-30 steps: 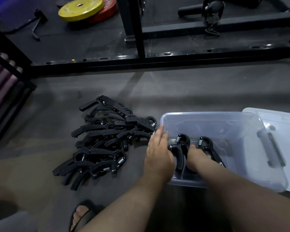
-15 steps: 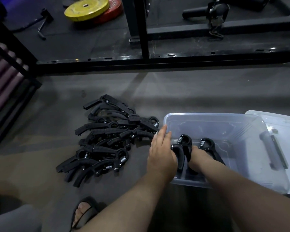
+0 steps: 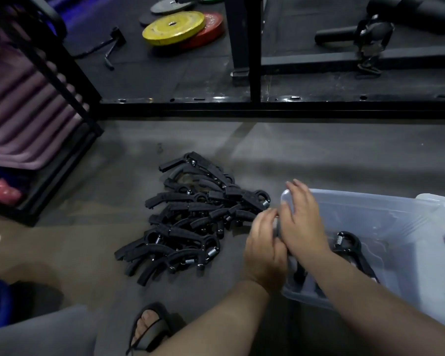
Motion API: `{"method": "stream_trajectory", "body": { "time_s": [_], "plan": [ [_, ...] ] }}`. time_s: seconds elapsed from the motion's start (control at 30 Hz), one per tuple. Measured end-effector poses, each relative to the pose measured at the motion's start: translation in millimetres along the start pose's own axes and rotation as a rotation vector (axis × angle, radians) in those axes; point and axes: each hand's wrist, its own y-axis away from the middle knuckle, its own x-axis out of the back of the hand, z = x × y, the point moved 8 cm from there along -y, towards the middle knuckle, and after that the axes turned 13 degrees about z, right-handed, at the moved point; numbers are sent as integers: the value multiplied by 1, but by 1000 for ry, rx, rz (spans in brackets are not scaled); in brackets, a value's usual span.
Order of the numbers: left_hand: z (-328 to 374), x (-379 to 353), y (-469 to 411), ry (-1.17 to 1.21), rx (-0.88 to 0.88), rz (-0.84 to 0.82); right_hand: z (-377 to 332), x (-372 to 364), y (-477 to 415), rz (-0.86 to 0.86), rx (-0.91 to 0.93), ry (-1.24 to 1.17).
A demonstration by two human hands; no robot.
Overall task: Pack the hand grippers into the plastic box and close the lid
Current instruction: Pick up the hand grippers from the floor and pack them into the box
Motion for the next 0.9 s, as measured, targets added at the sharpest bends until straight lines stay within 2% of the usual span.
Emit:
{"method": "stream_trajectory", "body": {
  "time_s": [0.07,0.13,0.2,0.27,0.4,0.57,0.67,0.8,0.9],
  "plan": [
    [-18,21,-5,-9,68,168,0,-20,13,-167,63,115],
    [-41,38,-15,-69,223,252,1,-32,29,-281,109,131],
    [-62,47,-28,-228,343,211,1,-33,34,-288,97,93],
    [-78,49,-41,-397,368,125,1,-32,33,-272,95,106],
    [-88,38,-69,-538,272,21,1,-32,32,-257,131,168],
    [-78,-8,-81,-652,59,-257,-1,-32,34,-273,124,126],
    [-75,-28,-86,-741,23,-358,-1,-31,33,-274,107,100],
    [-82,-40,-84,-864,77,-384,-1,-32,34,-295,80,61],
    [-77,-33,-81,-905,-24,-232,1,-34,33,-294,71,41]
  ]
}}
